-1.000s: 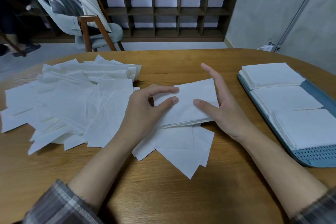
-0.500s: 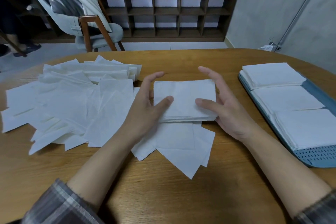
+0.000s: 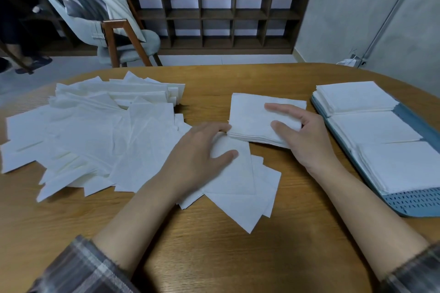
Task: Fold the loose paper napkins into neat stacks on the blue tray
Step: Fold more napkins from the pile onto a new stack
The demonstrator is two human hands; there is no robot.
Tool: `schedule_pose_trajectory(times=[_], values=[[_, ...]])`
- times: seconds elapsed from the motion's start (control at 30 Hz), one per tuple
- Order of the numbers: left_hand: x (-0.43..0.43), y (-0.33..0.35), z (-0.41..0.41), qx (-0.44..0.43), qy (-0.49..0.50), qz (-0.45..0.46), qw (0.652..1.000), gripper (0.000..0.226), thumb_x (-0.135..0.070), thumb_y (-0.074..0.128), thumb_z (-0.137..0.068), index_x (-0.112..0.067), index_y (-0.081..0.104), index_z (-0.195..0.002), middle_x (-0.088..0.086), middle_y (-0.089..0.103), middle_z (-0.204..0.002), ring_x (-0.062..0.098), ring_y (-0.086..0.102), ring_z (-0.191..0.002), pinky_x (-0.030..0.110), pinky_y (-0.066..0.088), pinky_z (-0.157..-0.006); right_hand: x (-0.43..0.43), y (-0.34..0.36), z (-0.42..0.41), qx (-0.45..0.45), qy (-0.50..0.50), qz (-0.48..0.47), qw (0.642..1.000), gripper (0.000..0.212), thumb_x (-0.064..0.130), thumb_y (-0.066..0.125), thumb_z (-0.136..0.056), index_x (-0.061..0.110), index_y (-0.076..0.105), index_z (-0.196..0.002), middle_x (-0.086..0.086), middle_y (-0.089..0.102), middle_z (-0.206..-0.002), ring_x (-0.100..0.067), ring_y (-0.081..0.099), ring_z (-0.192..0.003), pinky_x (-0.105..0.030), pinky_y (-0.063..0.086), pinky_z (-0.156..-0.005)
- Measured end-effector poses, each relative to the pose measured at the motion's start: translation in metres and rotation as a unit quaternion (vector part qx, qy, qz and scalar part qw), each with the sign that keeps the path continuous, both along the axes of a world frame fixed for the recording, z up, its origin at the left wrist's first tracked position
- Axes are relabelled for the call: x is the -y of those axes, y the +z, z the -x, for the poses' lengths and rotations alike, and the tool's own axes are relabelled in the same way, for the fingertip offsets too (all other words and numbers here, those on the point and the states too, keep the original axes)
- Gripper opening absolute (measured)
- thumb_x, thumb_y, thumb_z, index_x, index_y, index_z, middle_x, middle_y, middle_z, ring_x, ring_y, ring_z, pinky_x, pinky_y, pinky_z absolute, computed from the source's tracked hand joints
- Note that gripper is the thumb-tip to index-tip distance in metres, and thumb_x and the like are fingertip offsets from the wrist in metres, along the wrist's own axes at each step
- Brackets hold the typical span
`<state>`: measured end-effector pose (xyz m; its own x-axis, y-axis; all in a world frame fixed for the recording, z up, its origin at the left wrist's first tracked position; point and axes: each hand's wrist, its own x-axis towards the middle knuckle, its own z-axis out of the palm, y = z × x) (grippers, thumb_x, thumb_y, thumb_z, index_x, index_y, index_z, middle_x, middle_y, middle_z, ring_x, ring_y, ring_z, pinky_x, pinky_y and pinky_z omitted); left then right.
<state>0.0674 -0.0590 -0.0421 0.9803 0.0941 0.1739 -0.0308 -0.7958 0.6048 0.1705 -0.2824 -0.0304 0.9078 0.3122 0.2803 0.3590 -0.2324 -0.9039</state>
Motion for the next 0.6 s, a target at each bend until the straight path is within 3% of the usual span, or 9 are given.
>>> schedule_pose_trajectory(times=[0.17,0.23,0.33,0.47,0.6], values=[[-0.0030,0.0042,-0.0014,-0.021,0.030,-0.039,0.999,0.062,-0.066,0.073,-0.084,-0.040,0.058,-0.139,-0.028,0.053,-0.121,0.003,0.052,-0.121,0.033,0.048,-0.102,0.0001,-0.0037,-0.0039,0.007,-0.030,0.008,0.999,0.039,0.004,0.066,-0.099,0.032,0.077,-0.122,0.025,0.069,-0.128,0.014,0.055,-0.125,0.002,0.036,-0.097],[-0.0018,0.0049,-0.0031,-0.009,0.020,-0.021,1.000,0.060,-0.060,0.077,-0.084,-0.038,0.061,-0.138,-0.028,0.052,-0.113,0.001,0.056,-0.110,0.029,0.051,-0.098,0.0000,-0.0053,-0.0056,0.009,-0.038,0.015,0.999,0.039,0.005,0.065,-0.099,0.033,0.077,-0.123,0.024,0.069,-0.129,0.013,0.055,-0.126,0.002,0.036,-0.095],[-0.0018,0.0044,-0.0038,0.018,0.019,-0.005,1.000,0.043,-0.042,0.079,-0.091,-0.033,0.070,-0.132,-0.023,0.056,-0.107,-0.003,0.056,-0.097,0.013,0.045,-0.088,0.0003,-0.0072,-0.0065,0.017,-0.038,0.023,0.999,0.039,0.006,0.065,-0.099,0.033,0.076,-0.125,0.025,0.068,-0.130,0.010,0.055,-0.128,0.002,0.036,-0.097],[-0.0030,0.0025,-0.0035,0.056,0.028,0.009,0.998,0.016,-0.028,0.077,-0.093,-0.029,0.079,-0.109,-0.016,0.065,-0.097,0.002,0.060,-0.092,0.026,0.049,-0.086,0.0010,-0.0074,-0.0074,0.022,-0.036,0.031,0.999,0.039,0.007,0.064,-0.100,0.033,0.076,-0.126,0.025,0.068,-0.131,0.008,0.054,-0.130,0.001,0.035,-0.100],[-0.0017,0.0054,-0.0031,0.110,0.019,0.025,0.993,0.008,-0.019,0.079,-0.092,-0.026,0.076,-0.093,-0.018,0.066,-0.090,-0.002,0.060,-0.090,0.010,0.040,-0.076,0.0005,-0.0074,-0.0072,0.013,-0.039,0.029,0.999,0.039,0.008,0.064,-0.100,0.034,0.076,-0.126,0.029,0.067,-0.130,0.010,0.053,-0.130,0.001,0.035,-0.100]])
